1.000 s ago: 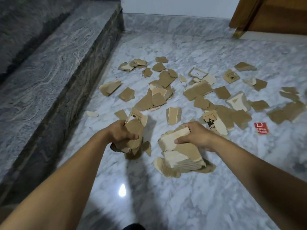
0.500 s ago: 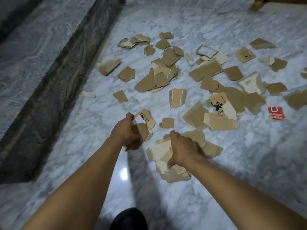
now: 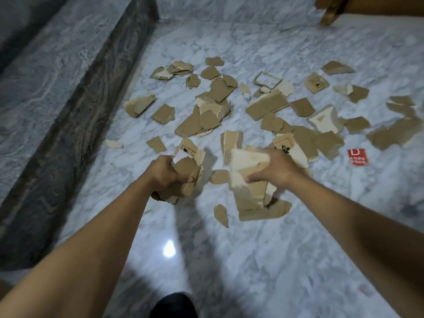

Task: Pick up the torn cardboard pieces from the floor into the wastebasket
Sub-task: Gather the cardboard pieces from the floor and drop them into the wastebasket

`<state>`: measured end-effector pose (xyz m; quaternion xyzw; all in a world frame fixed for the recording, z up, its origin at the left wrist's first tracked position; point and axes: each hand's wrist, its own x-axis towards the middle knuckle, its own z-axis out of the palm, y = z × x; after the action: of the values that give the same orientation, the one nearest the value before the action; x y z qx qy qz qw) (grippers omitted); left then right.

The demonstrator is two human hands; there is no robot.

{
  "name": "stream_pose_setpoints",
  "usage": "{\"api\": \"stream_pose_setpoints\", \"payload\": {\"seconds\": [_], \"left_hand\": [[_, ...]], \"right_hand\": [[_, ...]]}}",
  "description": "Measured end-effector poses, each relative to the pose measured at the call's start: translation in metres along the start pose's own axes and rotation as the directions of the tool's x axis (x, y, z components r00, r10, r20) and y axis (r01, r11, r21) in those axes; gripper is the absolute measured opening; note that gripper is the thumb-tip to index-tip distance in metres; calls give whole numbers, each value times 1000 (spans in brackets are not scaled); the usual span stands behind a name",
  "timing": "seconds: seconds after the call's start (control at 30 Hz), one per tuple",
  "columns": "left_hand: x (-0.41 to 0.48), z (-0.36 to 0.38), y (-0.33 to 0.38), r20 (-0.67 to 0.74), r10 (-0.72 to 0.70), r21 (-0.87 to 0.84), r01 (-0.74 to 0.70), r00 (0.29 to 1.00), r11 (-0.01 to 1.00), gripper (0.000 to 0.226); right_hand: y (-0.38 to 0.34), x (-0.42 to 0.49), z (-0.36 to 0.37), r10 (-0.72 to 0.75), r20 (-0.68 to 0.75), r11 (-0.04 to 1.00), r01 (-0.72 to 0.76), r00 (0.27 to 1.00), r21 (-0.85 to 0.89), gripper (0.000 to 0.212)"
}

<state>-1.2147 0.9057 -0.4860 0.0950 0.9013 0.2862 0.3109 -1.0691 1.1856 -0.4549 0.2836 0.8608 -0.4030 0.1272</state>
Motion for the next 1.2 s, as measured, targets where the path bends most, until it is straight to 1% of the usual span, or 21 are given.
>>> {"api": "stream_pose_setpoints", "payload": {"seconds": [0.07,0.1,0.17,0.23,0.3,0.37,0.43,0.47,0.53,0.63,0.67,0.73,0.8,0.9,0.97,1.0,1.03,1.07,1.1,1.17,1.2], "left_hand": [[2,-1,18,51,19,66,-23,999,998,57],[3,3,26,90,24,119,-35,996,992,55],[3,17,44,177,31,237,-74,984,969,52],[5,38,57,230,58,312,-130,971,941,54],[10,60,60,241,125,382,-213,962,899,56],[15,79,58,226,176,490,-268,958,830,68],[19,89,56,196,182,561,-262,964,785,83],[20,90,56,191,174,563,-253,966,787,86],[20,91,57,209,127,537,-222,970,814,84],[21,90,54,195,104,505,-191,975,842,59],[20,90,54,188,93,498,-177,978,849,51],[19,90,54,188,77,488,-161,979,858,42],[17,90,55,194,84,467,-167,978,868,38],[16,86,47,197,77,377,-148,977,914,41],[16,76,36,152,71,275,-111,986,955,55],[15,68,31,112,68,218,-91,991,972,59],[14,60,26,69,67,164,-77,995,983,61],[11,49,20,33,59,118,-63,998,991,62],[9,39,14,11,54,80,-54,999,995,60],[5,19,2,-8,22,41,-22,1000,999,56],[3,10,-6,-15,2,27,-2,1000,1000,57]], "right_hand": [[13,7,-25,48,-69,998,-46,996,38,95],[19,7,-34,72,-75,997,-68,995,44,101],[32,4,-44,105,-47,994,-103,993,43,102],[45,-1,-47,112,5,994,-112,994,-10,97],[56,-6,-45,108,61,992,-103,992,-71,106],[66,-9,-39,94,99,992,-85,991,-92,106],[76,-10,-33,97,102,994,-92,990,-57,105],[80,-9,-28,98,101,995,-95,990,-34,105],[88,-9,-20,115,96,993,-118,989,22,100],[88,-11,-8,117,108,992,-122,987,40,79],[86,-12,-6,100,117,994,-105,988,37,76],[81,-13,-2,76,140,997,-78,987,8,79],[77,-14,-1,62,167,997,-53,984,-54,89],[67,-20,1,25,256,987,16,966,-158,104],[53,-25,7,-6,323,967,88,946,-240,110],[46,-28,13,-22,352,955,124,936,-268,106],[39,-30,21,-41,378,941,163,925,-295,96],[31,-31,32,-60,405,923,205,912,-326,86],[25,-32,42,-76,438,906,245,896,-346,83],[13,-34,63,-90,495,872,309,864,-381,92],[8,-35,73,-88,502,852,326,861,-410,94]]}}
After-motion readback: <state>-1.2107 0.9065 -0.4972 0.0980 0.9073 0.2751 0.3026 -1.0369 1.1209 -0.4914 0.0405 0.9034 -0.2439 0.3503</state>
